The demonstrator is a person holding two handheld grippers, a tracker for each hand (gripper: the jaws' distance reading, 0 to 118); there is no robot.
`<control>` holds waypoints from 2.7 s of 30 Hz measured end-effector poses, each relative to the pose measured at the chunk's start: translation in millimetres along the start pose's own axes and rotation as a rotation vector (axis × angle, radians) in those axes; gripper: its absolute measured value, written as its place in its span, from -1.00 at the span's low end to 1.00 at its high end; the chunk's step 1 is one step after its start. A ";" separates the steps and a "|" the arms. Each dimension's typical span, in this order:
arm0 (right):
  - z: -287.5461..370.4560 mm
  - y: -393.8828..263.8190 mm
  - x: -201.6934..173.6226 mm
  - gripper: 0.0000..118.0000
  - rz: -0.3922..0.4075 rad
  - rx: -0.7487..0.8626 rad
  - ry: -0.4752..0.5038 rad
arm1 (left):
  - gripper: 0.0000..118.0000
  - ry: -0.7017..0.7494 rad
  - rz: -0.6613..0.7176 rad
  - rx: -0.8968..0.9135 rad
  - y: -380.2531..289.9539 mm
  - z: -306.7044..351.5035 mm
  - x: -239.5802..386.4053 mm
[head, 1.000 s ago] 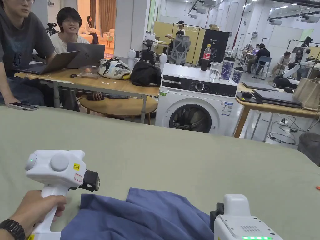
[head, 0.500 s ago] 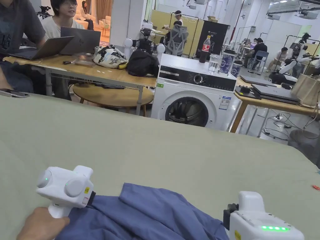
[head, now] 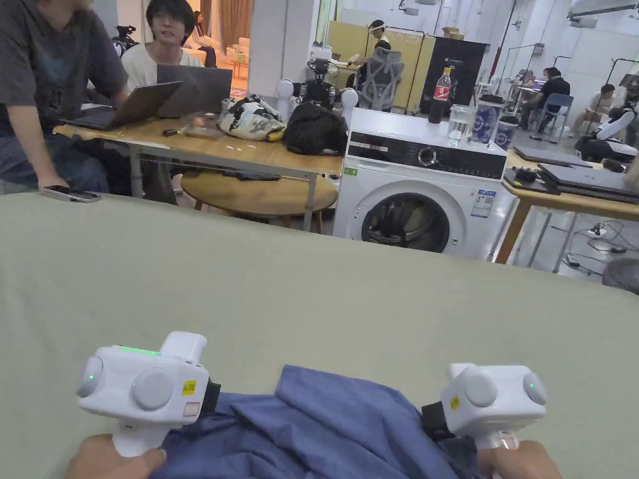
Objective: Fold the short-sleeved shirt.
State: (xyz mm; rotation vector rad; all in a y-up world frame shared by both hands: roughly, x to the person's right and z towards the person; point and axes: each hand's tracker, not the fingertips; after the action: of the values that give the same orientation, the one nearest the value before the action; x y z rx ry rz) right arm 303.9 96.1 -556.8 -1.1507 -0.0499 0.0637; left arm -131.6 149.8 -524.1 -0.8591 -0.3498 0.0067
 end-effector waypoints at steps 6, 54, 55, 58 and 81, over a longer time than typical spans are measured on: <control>21.1 -8.5 -2.0 -1.00 -0.035 0.118 0.001 | -1.00 0.004 0.000 -0.009 -0.3 0.7 -1.3; 390.4 120.6 125.7 -1.00 -0.257 0.953 -0.333 | -1.00 0.228 -0.011 0.516 312.2 233.0 -11.5; 394.1 126.8 127.1 -1.00 -0.255 0.956 -0.335 | -1.00 0.231 -0.011 0.522 319.1 234.2 -10.8; 406.7 132.7 125.6 -1.00 -0.246 0.985 -0.364 | -1.00 0.238 -0.019 0.548 333.7 241.5 -4.9; 323.7 -51.6 101.0 -1.00 -0.207 0.823 -0.345 | -1.00 0.189 -0.068 0.389 133.2 196.1 -15.8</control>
State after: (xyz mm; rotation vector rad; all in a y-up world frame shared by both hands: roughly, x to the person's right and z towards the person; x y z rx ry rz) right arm 382.5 377.6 -377.1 -0.2985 -0.4109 0.0878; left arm -188.4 380.1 -510.1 -0.4575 -0.1905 -0.0675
